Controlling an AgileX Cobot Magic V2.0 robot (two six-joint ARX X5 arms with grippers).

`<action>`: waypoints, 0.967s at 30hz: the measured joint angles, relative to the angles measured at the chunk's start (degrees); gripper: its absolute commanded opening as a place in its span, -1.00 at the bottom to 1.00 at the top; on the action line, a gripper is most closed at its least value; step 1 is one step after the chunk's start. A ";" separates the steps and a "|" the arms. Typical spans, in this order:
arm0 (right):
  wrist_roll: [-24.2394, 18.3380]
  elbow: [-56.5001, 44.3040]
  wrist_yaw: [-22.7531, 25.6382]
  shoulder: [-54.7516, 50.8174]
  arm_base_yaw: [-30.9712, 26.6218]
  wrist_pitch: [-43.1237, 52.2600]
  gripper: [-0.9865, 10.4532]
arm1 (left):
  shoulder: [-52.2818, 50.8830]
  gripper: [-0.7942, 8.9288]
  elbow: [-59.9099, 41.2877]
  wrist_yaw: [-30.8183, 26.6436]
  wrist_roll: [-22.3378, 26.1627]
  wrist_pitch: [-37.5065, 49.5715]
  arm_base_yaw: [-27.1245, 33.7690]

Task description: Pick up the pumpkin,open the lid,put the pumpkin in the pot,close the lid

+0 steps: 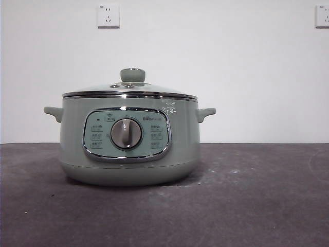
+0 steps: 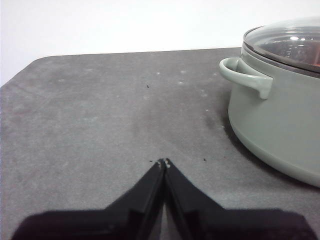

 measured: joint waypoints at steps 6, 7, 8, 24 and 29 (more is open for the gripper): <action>1.38 -23.61 -0.02 -12.79 -4.11 18.58 -0.83 | 0.00 -0.84 -0.02 0.00 0.00 0.00 0.00; 2.05 -27.34 -0.02 -14.71 -4.48 20.70 -0.83 | 0.00 -0.84 -0.02 0.00 0.02 0.00 0.00; 2.47 -30.40 -0.02 -16.35 -4.74 22.27 -0.83 | 0.00 -0.84 0.00 0.00 0.00 0.00 0.00; 5.14 -64.78 2.14 -34.34 -4.96 32.65 -0.83 | 0.00 -0.84 -0.02 0.00 0.00 0.00 0.00; 6.12 -67.80 2.64 -34.62 -4.96 32.68 -0.83 | 0.00 -0.84 -0.02 0.00 0.00 0.00 0.00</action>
